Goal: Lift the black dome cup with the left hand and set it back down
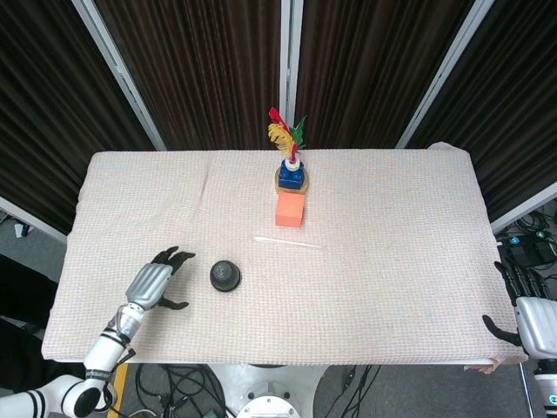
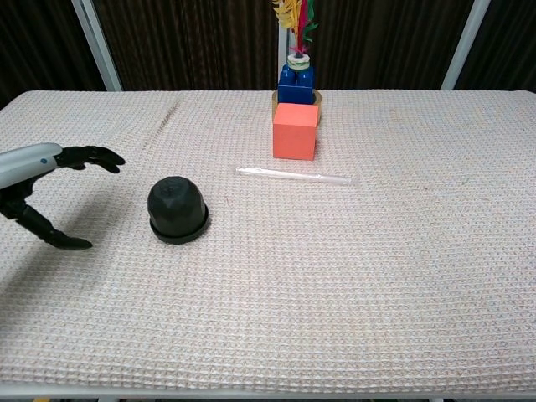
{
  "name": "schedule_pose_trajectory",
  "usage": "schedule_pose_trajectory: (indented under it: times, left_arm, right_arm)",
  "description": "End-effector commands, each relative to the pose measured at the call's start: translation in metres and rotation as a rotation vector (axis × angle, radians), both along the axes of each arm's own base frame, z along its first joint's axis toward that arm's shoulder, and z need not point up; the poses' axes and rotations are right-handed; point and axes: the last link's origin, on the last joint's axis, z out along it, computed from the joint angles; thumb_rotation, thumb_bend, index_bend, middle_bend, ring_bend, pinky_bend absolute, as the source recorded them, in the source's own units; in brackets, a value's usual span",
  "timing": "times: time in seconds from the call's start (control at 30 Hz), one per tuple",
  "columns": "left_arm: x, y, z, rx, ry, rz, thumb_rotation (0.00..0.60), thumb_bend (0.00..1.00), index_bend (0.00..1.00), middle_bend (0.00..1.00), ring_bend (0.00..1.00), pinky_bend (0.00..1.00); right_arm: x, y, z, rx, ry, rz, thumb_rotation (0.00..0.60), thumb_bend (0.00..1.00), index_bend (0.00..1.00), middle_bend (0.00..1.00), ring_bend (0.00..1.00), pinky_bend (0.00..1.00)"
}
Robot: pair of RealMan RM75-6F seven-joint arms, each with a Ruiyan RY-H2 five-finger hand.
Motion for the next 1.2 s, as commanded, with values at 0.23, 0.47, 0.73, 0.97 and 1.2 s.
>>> schedule_pose_trajectory:
  times: [0.23,0.47,0.73,0.97,1.2]
  left_arm:
    - [0.011,0.023,-0.025,-0.051,-0.018,0.008,0.6,0.02,0.12,0.14,0.01,0.1]
    - [0.021,0.027,-0.032,-0.065,-0.04,0.0,0.6,0.02,0.12,0.14,0.01,0.1]
    - [0.031,0.026,-0.043,-0.089,-0.052,-0.022,0.6,0.02,0.12,0.15,0.01,0.1]
    - [0.043,0.03,-0.053,-0.102,-0.055,-0.046,0.6,0.02,0.12,0.16,0.01,0.1]
    - [0.047,0.035,-0.061,-0.111,-0.05,-0.056,0.6,0.02,0.12,0.17,0.01,0.1]
  right_arm:
    - [-0.002,0.0,-0.001,0.003,-0.003,-0.004,0.6,0.16,0.0,0.0,0.0,0.0]
    - [-0.004,0.0,0.0,0.0,-0.005,-0.01,0.6,0.16,0.0,0.0,0.0,0.0]
    - [-0.008,0.0,0.0,0.003,-0.007,-0.024,0.6,0.16,0.0,0.0,0.0,0.0]
    - [-0.01,0.0,0.001,0.002,-0.008,-0.031,0.6,0.16,0.0,0.0,0.0,0.0]
    - [-0.012,0.0,0.003,-0.007,-0.01,-0.036,0.6,0.16,0.0,0.0,0.0,0.0]
